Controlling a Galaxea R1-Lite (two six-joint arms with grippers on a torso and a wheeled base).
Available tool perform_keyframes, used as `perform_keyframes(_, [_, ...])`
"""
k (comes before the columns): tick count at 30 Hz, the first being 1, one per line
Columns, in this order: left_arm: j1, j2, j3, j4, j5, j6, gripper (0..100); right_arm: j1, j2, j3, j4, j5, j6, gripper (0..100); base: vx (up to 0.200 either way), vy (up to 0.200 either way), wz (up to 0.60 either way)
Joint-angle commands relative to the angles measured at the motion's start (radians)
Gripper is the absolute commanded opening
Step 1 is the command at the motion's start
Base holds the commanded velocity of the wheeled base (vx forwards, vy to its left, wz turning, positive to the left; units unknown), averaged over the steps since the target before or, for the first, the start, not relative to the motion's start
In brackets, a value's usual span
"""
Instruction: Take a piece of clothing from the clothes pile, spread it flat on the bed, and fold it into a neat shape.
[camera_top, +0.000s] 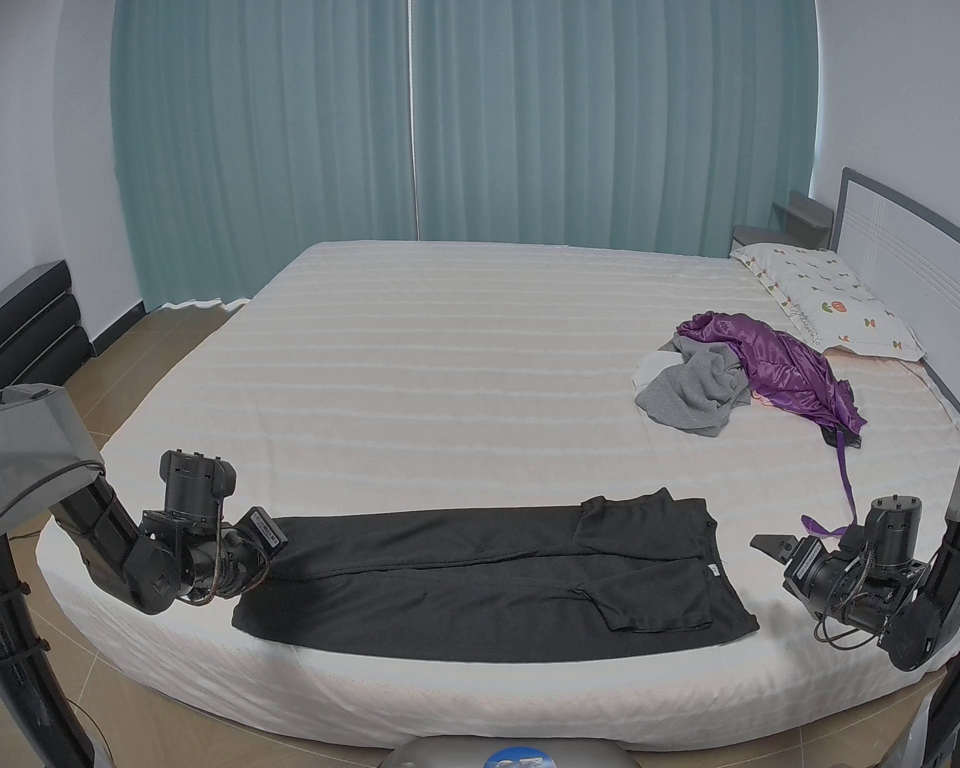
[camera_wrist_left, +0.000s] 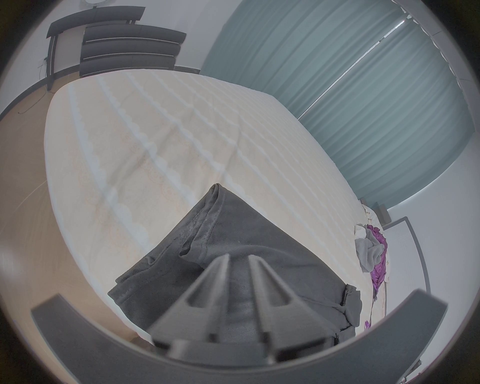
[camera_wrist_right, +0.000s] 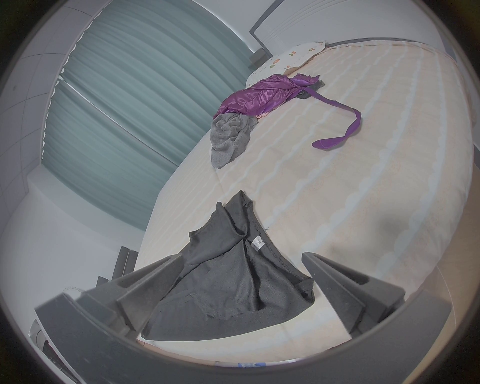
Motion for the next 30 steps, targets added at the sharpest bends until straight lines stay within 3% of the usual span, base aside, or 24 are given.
perform_keyframes(1, [0.000,0.020,0.001,0.000,-0.002,0.000,100,0.001,0.004,-0.001,0.000,0.000,0.002,100,0.000,0.000,0.00])
perform_keyframes(30, [0.029,0.150,-0.021,-0.069,-0.005,-0.013,100,0.015,0.026,0.001,-0.002,0.002,0.008,100,0.000,0.000,0.00])
